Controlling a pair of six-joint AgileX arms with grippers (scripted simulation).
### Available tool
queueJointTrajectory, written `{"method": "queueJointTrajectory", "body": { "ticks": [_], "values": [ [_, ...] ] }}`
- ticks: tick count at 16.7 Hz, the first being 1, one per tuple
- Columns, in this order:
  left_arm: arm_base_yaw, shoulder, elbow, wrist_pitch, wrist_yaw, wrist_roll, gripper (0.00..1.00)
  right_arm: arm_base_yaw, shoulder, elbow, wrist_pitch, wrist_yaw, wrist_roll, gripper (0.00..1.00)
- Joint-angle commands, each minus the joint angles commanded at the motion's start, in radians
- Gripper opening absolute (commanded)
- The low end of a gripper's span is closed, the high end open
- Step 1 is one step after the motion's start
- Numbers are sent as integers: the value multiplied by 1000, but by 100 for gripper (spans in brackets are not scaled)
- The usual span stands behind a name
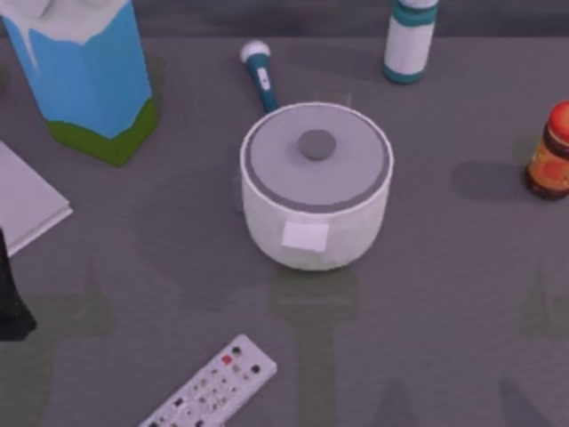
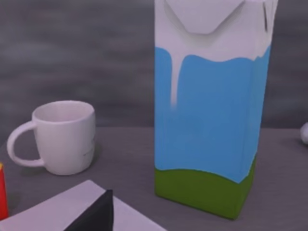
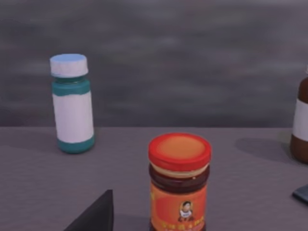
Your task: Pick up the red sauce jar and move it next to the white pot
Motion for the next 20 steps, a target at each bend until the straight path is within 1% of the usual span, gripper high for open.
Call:
{"method": "queueJointTrajectory", "body": {
  "ticks": [4, 8, 13, 20],
  "values": [
    [0, 0, 0, 0, 0, 0, 100, 2, 26, 29, -19, -3, 0, 100],
    [0, 0, 0, 0, 0, 0, 100, 3, 189, 202, -139, -9, -3, 100],
    [0, 0, 0, 0, 0, 0, 100, -17, 561, 569, -408, 6, -17, 100],
    [0, 0, 0, 0, 0, 0, 100, -39, 1265, 1225, -870, 30, -67, 100]
  ]
}}
